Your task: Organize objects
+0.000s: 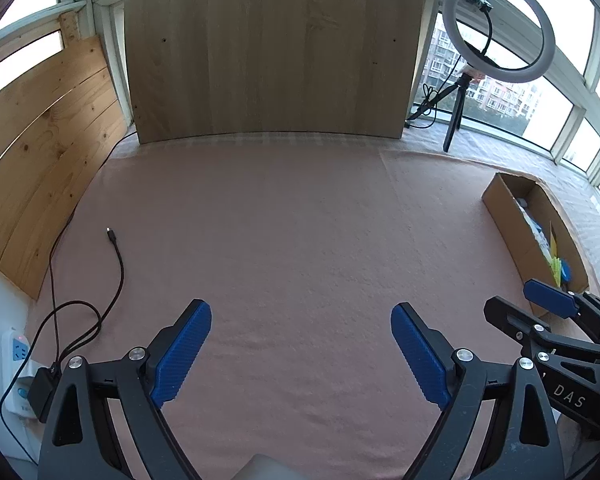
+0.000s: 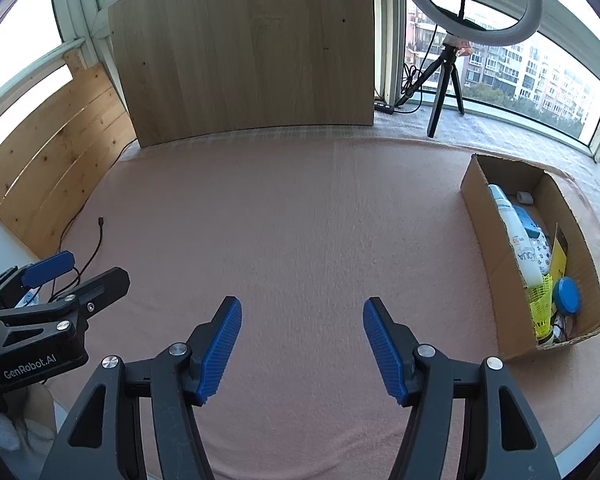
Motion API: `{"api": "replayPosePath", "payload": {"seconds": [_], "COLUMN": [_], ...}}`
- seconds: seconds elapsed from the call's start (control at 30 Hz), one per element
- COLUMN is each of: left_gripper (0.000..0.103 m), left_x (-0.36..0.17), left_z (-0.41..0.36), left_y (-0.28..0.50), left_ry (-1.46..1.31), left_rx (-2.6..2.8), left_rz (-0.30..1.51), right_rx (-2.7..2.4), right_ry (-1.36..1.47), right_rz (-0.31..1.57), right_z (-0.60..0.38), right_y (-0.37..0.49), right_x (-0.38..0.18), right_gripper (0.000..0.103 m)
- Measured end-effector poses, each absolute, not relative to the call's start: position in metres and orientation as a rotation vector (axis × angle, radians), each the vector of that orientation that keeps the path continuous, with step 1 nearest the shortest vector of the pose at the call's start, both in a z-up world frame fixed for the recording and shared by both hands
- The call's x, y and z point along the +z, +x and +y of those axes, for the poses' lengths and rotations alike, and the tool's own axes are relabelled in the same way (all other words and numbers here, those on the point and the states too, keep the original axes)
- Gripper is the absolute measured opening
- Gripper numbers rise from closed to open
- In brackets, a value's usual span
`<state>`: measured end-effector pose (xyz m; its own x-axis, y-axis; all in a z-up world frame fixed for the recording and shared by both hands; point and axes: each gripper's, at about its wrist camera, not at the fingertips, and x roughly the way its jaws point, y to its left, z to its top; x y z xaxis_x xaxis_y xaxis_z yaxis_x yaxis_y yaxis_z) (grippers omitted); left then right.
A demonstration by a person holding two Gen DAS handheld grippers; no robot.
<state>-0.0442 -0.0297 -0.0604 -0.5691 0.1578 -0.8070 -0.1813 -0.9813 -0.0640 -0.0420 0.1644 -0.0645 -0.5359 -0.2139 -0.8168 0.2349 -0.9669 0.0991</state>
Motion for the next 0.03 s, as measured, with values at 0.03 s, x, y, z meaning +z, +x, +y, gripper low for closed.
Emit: {"api": "replayPosePath", "payload": {"seconds": [0.03], "left_gripper": [0.097], "left_x": [-0.0615], "left_z": [-0.0296], "left_y": [-0.0451], "left_ry": [-1.347], "left_rx": [2.621], "left_rz": [0.038], "right_rx": [-2.547], "right_ry": [1.354], "right_rz": [0.034], "right_z": [0.1644], "right_y": [-0.0424], "right_x": [-0.0654], "right_gripper": [0.060]}}
